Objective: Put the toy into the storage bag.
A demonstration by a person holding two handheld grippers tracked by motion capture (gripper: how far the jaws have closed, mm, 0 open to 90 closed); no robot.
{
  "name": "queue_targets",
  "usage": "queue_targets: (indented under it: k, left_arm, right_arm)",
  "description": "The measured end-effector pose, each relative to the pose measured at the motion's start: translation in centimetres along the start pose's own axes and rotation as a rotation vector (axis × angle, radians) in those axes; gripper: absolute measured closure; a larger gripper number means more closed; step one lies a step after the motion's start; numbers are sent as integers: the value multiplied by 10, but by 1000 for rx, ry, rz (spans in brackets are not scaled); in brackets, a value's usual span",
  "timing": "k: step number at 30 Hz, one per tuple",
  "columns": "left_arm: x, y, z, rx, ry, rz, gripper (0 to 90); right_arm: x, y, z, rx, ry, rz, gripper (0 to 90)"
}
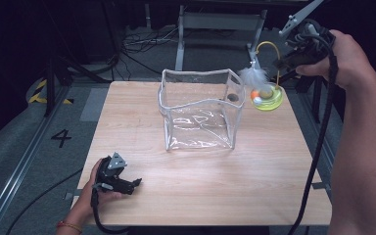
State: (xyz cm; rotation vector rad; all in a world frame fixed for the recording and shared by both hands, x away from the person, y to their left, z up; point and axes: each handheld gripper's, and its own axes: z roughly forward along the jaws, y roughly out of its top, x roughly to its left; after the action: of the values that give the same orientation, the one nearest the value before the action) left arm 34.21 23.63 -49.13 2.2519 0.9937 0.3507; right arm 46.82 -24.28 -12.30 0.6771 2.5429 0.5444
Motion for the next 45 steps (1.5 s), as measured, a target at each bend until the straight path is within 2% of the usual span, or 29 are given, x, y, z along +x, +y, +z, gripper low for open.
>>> queue_targets:
  k: [4,8,15,27,35,41,43,45]
  left_arm:
    - [0,0,0,0,0,1,6]
    - [0,0,0,1,-2,0,5]
    - [0,0,0,2,-2,0,5]
    - [0,0,-1,3,-4,-4,8]
    - [-1,-1,-1,2,-8,-14,8]
    - [-1,-1,-1,3,-8,-9,8]
    - [-1,-1,-1,2,-8,-9,8]
    - [-1,-1,-1,2,-8,-10,8]
  right_arm:
    - [-2,9,-2,-7,-1,-3,884]
    - [-3,25,-4,-22,-12,-15,884]
    - [-2,45,5,-34,-13,-27,884]
    - [6,75,44,-43,25,-56,884]
    - [5,82,63,-39,45,-50,883]
    - [2,82,76,-42,33,-25,883]
    - [1,81,80,-41,44,-26,883]
    - [0,81,84,-35,31,-17,882]
